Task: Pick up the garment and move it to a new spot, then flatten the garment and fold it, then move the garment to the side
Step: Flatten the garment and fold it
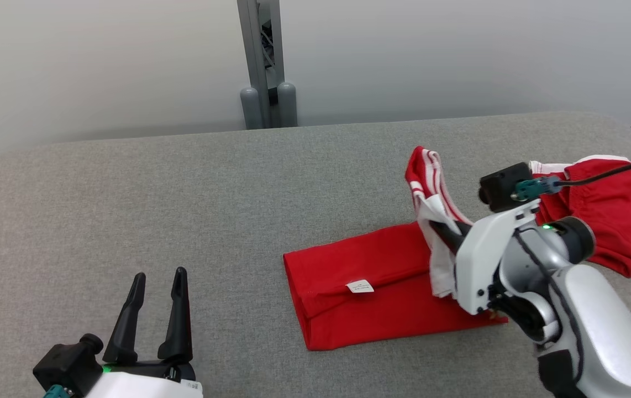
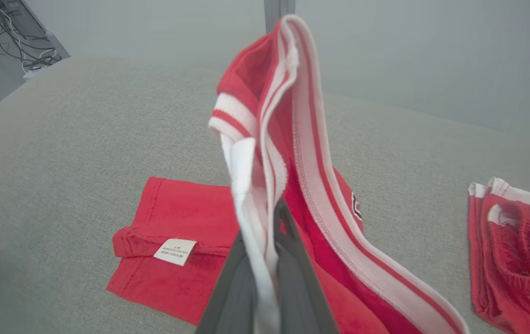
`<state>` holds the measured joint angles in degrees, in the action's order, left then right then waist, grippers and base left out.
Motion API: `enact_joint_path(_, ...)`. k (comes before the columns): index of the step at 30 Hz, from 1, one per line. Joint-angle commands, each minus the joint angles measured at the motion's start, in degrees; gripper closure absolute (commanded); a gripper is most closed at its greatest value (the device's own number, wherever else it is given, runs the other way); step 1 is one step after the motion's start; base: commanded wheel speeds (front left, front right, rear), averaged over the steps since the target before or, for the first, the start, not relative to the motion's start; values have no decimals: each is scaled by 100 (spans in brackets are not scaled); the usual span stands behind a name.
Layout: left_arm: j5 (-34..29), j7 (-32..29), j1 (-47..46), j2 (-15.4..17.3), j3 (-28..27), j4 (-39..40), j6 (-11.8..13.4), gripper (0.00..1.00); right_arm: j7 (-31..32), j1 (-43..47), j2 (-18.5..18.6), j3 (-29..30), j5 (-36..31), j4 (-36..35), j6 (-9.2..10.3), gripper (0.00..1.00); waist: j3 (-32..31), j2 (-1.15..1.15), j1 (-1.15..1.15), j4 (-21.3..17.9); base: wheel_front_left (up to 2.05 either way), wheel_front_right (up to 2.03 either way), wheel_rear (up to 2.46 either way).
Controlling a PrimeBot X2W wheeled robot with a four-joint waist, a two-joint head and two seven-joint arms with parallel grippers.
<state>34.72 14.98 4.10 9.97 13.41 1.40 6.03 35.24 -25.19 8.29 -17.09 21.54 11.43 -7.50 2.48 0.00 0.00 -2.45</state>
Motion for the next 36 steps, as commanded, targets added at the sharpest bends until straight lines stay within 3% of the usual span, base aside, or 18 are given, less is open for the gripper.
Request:
enact_joint_path(1, -56, 24, -31, 4, -12, -12, -60, 0, -19, -46, -50, -47, 28, 27, 2, 100, -3, 0, 0, 7, 0, 0, 0)
enact_joint_path(9, -123, 25, -125, -112, 30, -117, -196, 0, -291, -212, -502, -619, 143, 768, 1, 100, 13, 0, 0, 149, 0, 0, 0)
enact_joint_path(16, -169, 25, -255, -224, 81, -241, -333, 0, -628, -445, -521, -1231, 701, 1464, 1, 100, 80, 0, 0, 406, 0, 0, 0)
enact_joint_path(27, -223, 24, -422, -347, 199, -499, -499, 0, -1150, -1092, -521, -1509, 990, 2841, 1, 100, 154, 0, 0, 763, 0, 0, 0)
enact_joint_path(29, -228, 24, -457, -362, 198, -541, -531, 0, -1213, -1181, -521, -1632, 1115, 2993, 1, 68, 160, 0, 0, 797, 0, 0, 0)
enact_joint_path(30, -233, 24, -469, -369, 196, -564, -545, 0, -1254, -1222, -521, -1689, 1183, 3047, 1, 62, 164, 0, 0, 808, 0, 0, 0)
enact_joint_path(31, -238, 24, -480, -373, 191, -586, -550, 0, -1285, -1262, -522, -1757, 1256, 3088, 1, 48, 166, 0, 0, 817, 0, 0, 0)
enact_joint_path(32, -242, 24, -491, -377, 182, -608, -551, 0, -1323, -1297, -522, -1834, 1349, 3103, 1, 10, 168, 0, 0, 823, 0, 0, 0)
enact_joint_path(33, -243, 24, -493, -378, 173, -629, -567, 0, -1374, -1338, -523, -1902, 1421, 3112, 1, 0, 168, 0, 0, 822, 0, 0, 0)
enact_joint_path(36, -257, 24, -469, -374, 132, -672, -594, 0, -1497, -1427, -523, -2136, 1690, 3063, 1, 0, 154, 0, 0, 785, 0, 0, 0)
